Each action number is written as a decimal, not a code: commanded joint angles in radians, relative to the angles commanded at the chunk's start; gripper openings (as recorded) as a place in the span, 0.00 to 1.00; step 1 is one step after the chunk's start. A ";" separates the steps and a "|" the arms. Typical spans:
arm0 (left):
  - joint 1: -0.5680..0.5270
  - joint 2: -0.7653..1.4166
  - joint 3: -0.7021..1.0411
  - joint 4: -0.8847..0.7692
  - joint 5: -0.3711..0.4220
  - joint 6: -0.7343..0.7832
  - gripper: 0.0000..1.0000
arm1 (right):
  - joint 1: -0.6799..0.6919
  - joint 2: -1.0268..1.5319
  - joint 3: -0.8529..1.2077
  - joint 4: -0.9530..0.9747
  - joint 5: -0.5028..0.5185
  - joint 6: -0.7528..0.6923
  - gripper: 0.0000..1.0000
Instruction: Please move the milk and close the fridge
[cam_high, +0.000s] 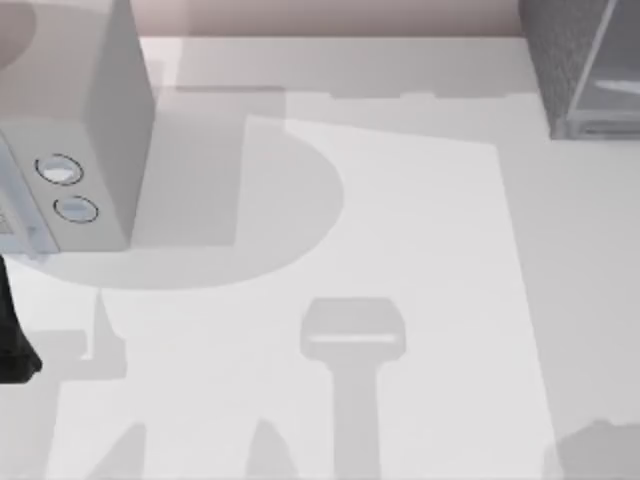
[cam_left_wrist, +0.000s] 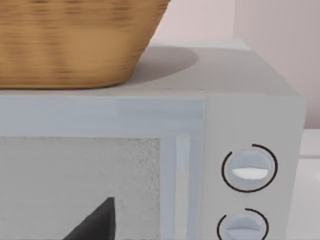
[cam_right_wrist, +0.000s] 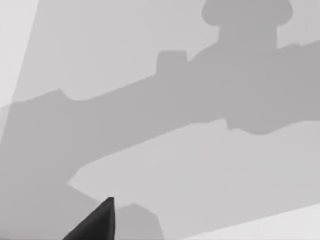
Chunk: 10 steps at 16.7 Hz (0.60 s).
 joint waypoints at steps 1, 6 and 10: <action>0.000 0.000 0.000 0.000 0.000 0.000 1.00 | -0.079 0.090 0.027 0.004 -0.042 -0.088 1.00; 0.000 0.000 0.000 0.000 0.000 0.000 1.00 | -0.438 0.498 0.139 0.044 -0.231 -0.481 1.00; 0.000 0.000 0.000 0.000 0.000 0.000 1.00 | -0.643 0.733 0.196 0.084 -0.338 -0.706 1.00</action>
